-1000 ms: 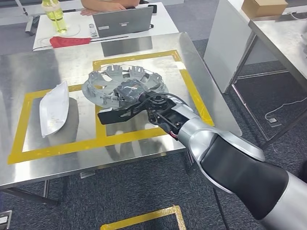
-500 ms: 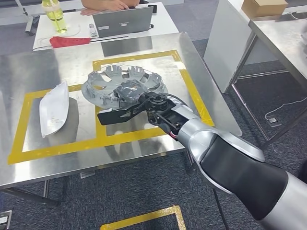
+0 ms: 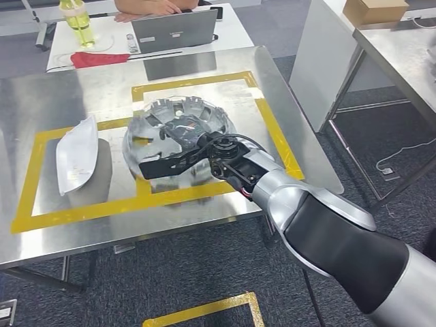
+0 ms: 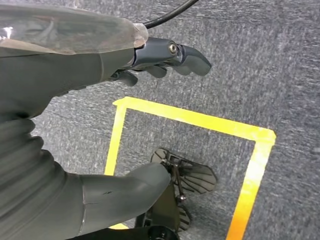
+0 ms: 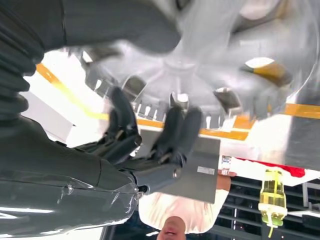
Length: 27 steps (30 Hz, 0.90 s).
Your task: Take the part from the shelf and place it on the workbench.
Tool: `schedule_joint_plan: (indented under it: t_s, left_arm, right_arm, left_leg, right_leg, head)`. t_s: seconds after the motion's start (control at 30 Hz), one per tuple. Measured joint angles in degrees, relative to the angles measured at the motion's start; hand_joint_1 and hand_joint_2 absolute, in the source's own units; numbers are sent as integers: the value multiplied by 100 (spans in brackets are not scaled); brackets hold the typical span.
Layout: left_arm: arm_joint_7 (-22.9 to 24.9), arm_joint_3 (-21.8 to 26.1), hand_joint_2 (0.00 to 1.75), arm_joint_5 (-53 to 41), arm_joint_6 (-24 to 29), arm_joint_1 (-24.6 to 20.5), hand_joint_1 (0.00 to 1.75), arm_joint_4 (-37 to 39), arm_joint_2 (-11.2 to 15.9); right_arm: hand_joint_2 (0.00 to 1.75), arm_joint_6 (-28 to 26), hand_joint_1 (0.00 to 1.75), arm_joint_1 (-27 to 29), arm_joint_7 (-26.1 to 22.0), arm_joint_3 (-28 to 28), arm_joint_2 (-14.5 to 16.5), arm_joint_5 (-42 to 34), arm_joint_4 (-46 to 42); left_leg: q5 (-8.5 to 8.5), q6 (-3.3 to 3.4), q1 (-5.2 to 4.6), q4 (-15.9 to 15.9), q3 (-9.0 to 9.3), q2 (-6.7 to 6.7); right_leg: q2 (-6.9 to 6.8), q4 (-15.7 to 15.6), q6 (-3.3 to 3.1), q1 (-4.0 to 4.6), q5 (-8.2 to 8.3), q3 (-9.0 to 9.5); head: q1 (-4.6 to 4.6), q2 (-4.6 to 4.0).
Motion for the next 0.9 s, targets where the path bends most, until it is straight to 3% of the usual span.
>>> schedule_joint_plan:
  t_s: [0.03,0.33,0.9]
  left_arm:
    - [29,0,0,-7,22,-1,0,0,0]
    - [279,-1,0,-85,48,-2,0,0,-1]
    - [185,-2,0,-68,40,5,0,0,-9]
  right_arm:
    - [0,-1,0,1,-5,0,0,0,0]
    - [0,0,0,15,-6,0,-1,-2,2]
    - [0,7,0,104,5,-5,-10,-91,2]
  left_leg:
    - [0,0,0,0,0,0]
    - [0,0,0,0,2,1]
    - [0,0,0,0,3,2]
  right_leg:
    - [0,0,0,0,0,0]
    - [0,0,0,0,0,0]
    - [1,-1,0,0,0,0]
  head:
    - [0,0]
    - [0,0]
    - [-1,0]
